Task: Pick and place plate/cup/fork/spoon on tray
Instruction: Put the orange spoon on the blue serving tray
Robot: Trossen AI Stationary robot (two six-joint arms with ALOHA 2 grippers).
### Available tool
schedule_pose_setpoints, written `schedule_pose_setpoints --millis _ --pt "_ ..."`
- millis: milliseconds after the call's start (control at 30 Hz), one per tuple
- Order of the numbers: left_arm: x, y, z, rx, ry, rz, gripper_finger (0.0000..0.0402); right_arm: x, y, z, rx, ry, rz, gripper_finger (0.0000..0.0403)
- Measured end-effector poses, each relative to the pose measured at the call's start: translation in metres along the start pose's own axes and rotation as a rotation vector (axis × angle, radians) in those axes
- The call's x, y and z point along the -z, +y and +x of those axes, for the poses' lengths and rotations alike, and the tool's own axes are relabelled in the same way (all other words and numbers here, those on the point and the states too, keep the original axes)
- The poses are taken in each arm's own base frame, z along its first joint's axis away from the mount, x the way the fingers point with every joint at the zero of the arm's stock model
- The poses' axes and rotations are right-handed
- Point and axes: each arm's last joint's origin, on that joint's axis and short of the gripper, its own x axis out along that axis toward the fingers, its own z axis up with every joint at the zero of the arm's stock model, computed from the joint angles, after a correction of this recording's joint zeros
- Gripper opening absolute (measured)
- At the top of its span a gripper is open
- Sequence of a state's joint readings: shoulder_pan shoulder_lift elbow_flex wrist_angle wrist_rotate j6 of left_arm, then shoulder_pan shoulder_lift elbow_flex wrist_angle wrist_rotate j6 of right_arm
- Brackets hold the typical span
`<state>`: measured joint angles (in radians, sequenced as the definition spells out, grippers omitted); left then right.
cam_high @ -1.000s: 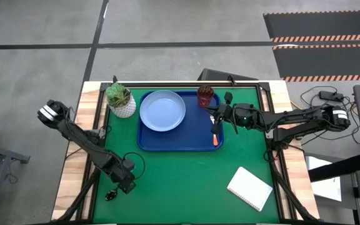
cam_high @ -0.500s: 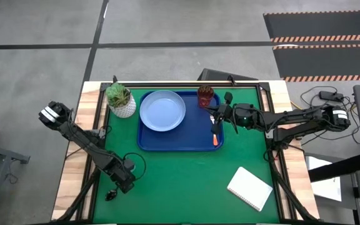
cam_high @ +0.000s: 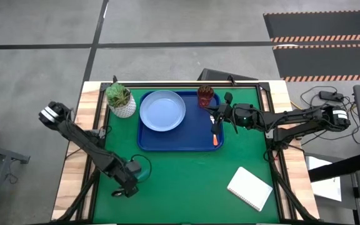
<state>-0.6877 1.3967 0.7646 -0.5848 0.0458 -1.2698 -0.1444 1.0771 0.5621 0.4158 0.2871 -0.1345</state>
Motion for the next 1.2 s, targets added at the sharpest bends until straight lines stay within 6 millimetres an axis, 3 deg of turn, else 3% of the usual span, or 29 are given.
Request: schedule_pose_setpoints --millis 367,700,933,1200 --pt "-0.033 -0.017 -0.047 0.063 -0.321 0.294 0.0002 0.001 0.001 0.0 -0.038 0.01 0.016 0.0009" --pt "-0.069 -0.036 -0.084 0.221 -0.71 0.838 0.0002 -0.004 0.014 -0.004 -0.503 -0.072 0.062 0.0009" --pt "-0.088 -0.035 -0.09 0.257 -0.821 1.042 0.0002 -0.016 0.021 -0.009 -0.623 -0.199 0.08 0.002" --pt "-0.113 -0.03 -0.083 0.326 -0.837 1.108 0.0001 -0.028 0.036 -0.013 -0.681 -0.265 0.065 0.0097"
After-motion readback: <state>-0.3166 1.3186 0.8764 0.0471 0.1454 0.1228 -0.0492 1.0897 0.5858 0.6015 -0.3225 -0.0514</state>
